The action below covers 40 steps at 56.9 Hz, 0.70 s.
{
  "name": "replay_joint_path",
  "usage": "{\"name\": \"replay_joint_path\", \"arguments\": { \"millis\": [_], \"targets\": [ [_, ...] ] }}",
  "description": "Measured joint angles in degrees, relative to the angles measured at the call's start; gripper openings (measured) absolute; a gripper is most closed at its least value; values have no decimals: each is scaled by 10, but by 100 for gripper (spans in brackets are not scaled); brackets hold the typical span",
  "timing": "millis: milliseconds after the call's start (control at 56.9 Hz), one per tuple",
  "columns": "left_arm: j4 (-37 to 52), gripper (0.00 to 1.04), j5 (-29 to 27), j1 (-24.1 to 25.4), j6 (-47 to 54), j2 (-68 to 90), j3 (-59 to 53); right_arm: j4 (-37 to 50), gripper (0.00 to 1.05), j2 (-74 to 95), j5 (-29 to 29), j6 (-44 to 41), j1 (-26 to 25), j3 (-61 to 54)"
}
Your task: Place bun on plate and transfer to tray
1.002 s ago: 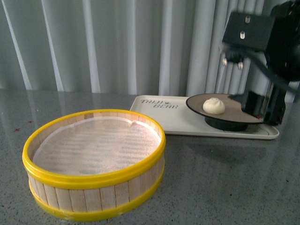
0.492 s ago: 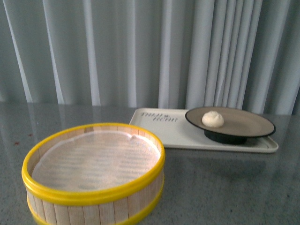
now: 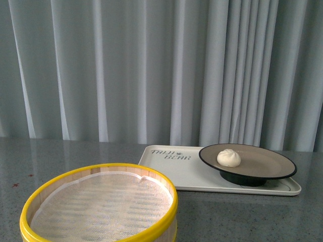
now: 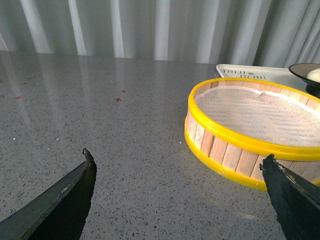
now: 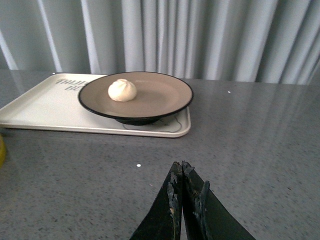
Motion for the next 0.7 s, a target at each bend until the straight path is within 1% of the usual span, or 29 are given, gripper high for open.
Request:
{"name": "replay_joint_path", "arguments": {
  "millis": [53,281,492,598,703],
  "targets": [
    [0,98,0,0,0,0,0,-7,2,-20,0,1,-7,-13],
    [0,98,0,0,0,0,0,-42,2,-90,-3,1,-8,-49],
    [0,98,0,0,0,0,0,-99,2,-174,-3,1,-8,-74],
    [0,98,0,0,0,0,0,-84,2,-187,-3,1,-8,-97],
    [0,98,0,0,0,0,0,-121,2,-223,-3,2,-8,-101]
  ]
}}
